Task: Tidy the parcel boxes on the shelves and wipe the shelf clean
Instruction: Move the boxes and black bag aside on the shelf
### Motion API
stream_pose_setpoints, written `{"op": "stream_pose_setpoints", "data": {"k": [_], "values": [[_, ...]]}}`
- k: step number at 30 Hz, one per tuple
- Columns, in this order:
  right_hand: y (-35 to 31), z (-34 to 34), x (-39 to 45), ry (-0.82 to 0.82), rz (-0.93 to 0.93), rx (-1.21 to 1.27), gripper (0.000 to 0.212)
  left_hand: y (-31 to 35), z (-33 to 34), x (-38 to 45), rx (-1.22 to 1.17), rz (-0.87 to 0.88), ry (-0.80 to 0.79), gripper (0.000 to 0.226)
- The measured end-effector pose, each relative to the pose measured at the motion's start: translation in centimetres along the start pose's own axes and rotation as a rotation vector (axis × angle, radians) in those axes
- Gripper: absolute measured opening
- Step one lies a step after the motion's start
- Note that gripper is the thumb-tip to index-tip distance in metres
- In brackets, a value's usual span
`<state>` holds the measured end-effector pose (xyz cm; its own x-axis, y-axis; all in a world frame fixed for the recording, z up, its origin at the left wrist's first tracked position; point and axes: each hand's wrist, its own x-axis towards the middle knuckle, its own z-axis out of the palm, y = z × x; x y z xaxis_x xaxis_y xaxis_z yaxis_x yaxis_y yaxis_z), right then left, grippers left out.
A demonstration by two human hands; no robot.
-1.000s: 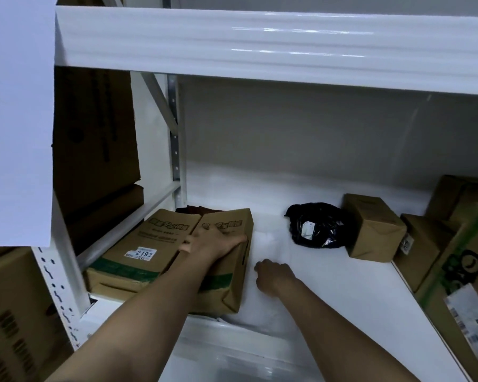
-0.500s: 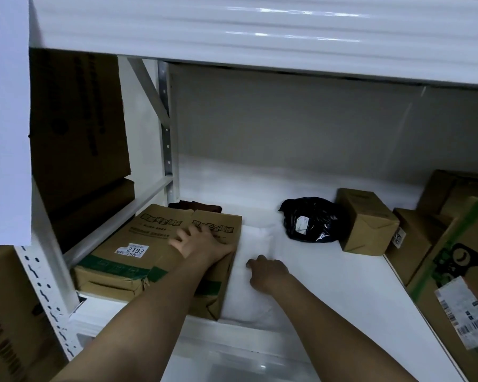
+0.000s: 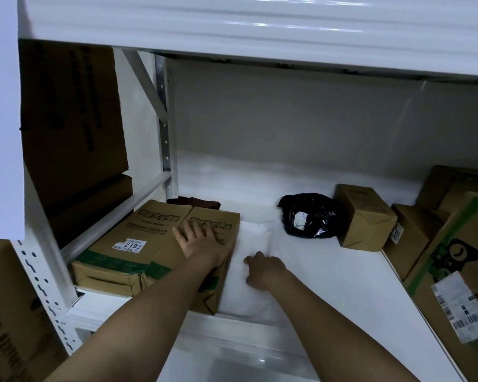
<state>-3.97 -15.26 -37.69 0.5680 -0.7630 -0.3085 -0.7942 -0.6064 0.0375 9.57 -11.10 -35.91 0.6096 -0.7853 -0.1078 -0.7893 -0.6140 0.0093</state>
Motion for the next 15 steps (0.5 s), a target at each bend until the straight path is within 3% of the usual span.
{"op": "stream_pose_setpoints", "data": {"k": [4,15], "values": [[-0.1,0.0,0.1,0.004,-0.003,-0.016,0.052,1.9,0.1,-1.1,0.028,0.189,-0.065,0.074],[0.0,0.2,0.2,-0.012,0.008,-0.015,0.054,2.0,0.7,-1.1,-0.069,0.086,-0.080,0.077]]}}
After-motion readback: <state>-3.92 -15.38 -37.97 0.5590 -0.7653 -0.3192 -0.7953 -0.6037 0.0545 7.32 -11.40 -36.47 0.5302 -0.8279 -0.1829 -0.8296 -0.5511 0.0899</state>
